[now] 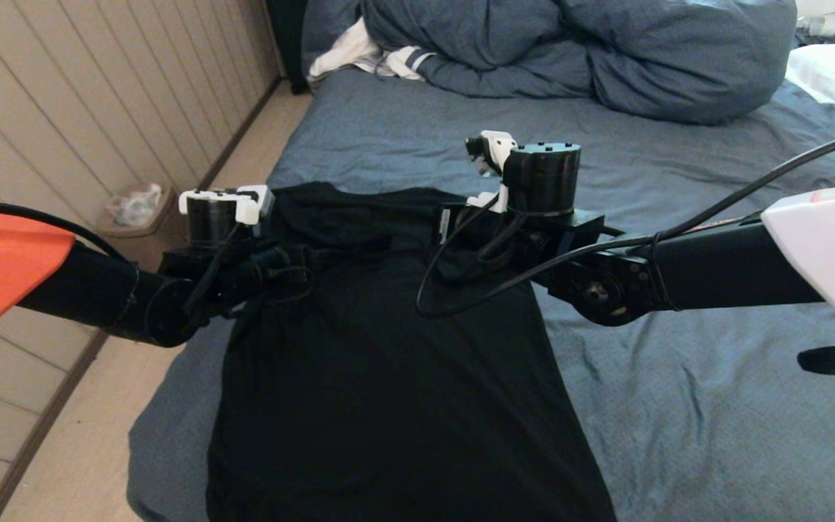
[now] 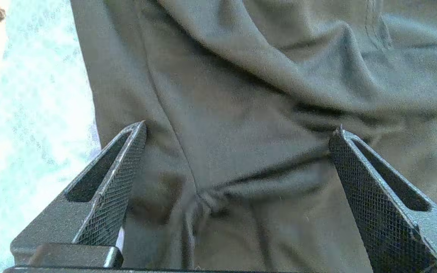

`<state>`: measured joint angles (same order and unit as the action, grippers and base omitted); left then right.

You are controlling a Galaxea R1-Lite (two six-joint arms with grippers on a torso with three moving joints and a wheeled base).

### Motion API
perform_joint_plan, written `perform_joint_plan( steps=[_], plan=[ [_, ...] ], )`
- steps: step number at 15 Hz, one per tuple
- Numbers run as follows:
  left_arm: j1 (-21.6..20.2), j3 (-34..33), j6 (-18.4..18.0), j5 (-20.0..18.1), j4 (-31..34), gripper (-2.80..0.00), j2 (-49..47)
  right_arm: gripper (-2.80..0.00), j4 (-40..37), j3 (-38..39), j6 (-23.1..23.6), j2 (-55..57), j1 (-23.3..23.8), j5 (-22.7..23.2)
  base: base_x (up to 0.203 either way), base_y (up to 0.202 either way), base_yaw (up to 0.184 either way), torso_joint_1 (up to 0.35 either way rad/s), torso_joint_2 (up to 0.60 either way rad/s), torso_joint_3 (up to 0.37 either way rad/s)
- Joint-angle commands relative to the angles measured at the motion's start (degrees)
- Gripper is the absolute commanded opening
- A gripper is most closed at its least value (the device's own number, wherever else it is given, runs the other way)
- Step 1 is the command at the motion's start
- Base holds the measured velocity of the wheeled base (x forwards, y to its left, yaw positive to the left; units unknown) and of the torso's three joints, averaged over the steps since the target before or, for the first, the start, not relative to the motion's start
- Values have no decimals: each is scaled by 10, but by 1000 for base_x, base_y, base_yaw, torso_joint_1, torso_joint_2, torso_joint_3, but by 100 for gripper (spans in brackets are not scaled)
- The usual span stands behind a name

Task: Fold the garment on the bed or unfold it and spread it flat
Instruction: Fold the black T-shirt

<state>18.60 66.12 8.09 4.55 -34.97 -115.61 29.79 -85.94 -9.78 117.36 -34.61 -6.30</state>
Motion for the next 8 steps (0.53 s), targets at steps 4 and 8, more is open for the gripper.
perform_joint_plan(
  steps=[4,8],
  plan=[
    [-16,22,0,0,-2,-280,-31,-280,2,0,-1,2,0,0,0,0,0,0,0,0],
    [-16,18,-4,0,-3,-280,-21,-280,2,0,-1,2,0,0,0,0,0,0,0,0]
  ],
)
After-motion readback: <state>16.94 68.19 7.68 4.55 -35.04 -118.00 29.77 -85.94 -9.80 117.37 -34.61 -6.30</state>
